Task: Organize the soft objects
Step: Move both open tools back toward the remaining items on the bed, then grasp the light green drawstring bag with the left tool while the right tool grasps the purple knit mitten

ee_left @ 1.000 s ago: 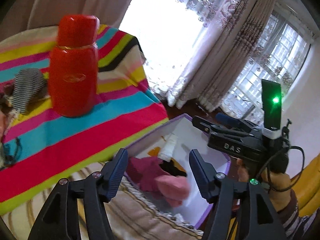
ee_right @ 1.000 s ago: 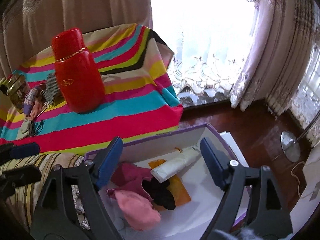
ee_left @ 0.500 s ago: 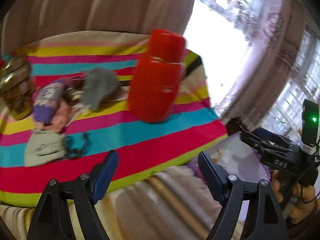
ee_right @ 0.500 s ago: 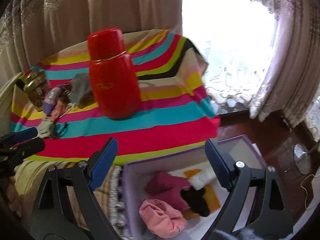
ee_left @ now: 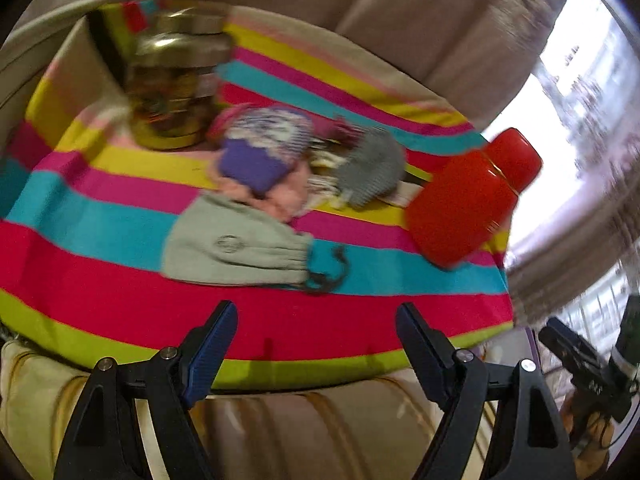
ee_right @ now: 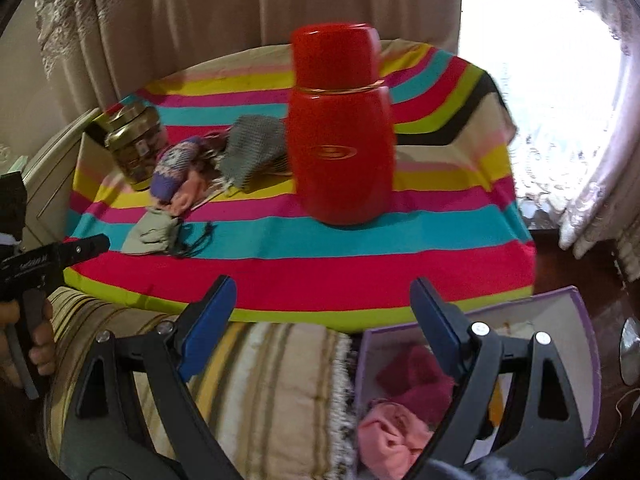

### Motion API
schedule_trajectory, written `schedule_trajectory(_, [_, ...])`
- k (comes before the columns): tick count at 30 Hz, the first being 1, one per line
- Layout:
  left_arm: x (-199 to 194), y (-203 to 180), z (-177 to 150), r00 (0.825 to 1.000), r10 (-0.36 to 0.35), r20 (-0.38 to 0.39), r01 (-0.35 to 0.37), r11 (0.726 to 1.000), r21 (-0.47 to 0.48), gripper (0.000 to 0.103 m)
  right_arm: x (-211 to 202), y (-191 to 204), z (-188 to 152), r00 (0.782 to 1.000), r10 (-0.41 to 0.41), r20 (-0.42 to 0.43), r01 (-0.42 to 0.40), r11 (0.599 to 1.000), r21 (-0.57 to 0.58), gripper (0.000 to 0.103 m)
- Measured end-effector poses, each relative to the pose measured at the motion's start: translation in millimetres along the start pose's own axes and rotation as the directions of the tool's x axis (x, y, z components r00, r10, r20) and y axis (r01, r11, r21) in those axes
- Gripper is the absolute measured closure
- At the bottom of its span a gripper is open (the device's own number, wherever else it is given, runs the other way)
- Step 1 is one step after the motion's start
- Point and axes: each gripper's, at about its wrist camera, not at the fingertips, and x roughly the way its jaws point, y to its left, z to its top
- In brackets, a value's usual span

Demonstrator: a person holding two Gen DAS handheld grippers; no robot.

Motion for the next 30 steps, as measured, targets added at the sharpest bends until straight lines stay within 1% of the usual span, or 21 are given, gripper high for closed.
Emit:
schedule_trajectory(3, [0, 23, 7, 1.0, 0.03, 0.0, -0.03, 0.998, -0.047, 0.021, 9, 13, 4, 1.0, 0.021, -0.015, -0.021, 1.0, -0.016, 0.013])
schedule_trajectory(7, [3, 42, 13, 0.998, 0.056, -0.007, -0.056, 0.996, -0.072, 0.021, 22, 26, 7, 0.998, 0.048, -0.04, -0.049, 0.998, -0.028, 0.013])
schedule_trajectory(10, [10, 48, 15, 0.998, 0.062, -0.025, -0.064, 0.995, -0.073, 0.021, 32, 35, 9, 0.996, 0.062, -0.06, -0.064, 0.997, -0.033, 0.013])
schedule_trajectory(12, [18, 47, 17, 0.997, 0.067, -0.049, -0.069, 0.996, -0.05, 0.021, 39, 39, 11, 0.994, 0.079, -0.075, -0.082, 0.996, -0.036, 0.013])
schedule_trajectory(15, [32, 37, 21, 0.992, 0.089, -0.093, -0.087, 0.996, 0.026, 0.021, 48, 46, 13, 0.992, 0.092, -0.087, -0.096, 0.995, -0.038, 0.013])
schedule_trajectory(17, [42, 26, 22, 0.984, 0.126, -0.125, -0.113, 0.987, 0.113, 0.021, 53, 50, 14, 0.991, 0.098, -0.093, -0.102, 0.994, -0.04, 0.013])
schedule_trajectory(19, [54, 14, 21, 0.974, 0.163, -0.157, -0.128, 0.969, 0.212, 0.021, 59, 53, 16, 0.989, 0.106, -0.101, -0.11, 0.993, -0.036, 0.013])
schedule_trajectory(22, [72, 4, 21, 0.959, 0.207, -0.192, -0.141, 0.941, 0.307, 0.021, 69, 57, 18, 0.986, 0.118, -0.114, -0.122, 0.992, -0.028, 0.013])
schedule_trajectory(25, [87, 0, 22, 0.947, 0.249, -0.202, -0.162, 0.916, 0.368, 0.021, 76, 60, 20, 0.984, 0.131, -0.121, -0.135, 0.991, -0.024, 0.013])
schedule_trajectory(30, [110, -3, 26, 0.932, 0.294, -0.213, -0.173, 0.876, 0.451, 0.021, 88, 68, 26, 0.981, 0.144, -0.131, -0.148, 0.989, -0.023, 0.013])
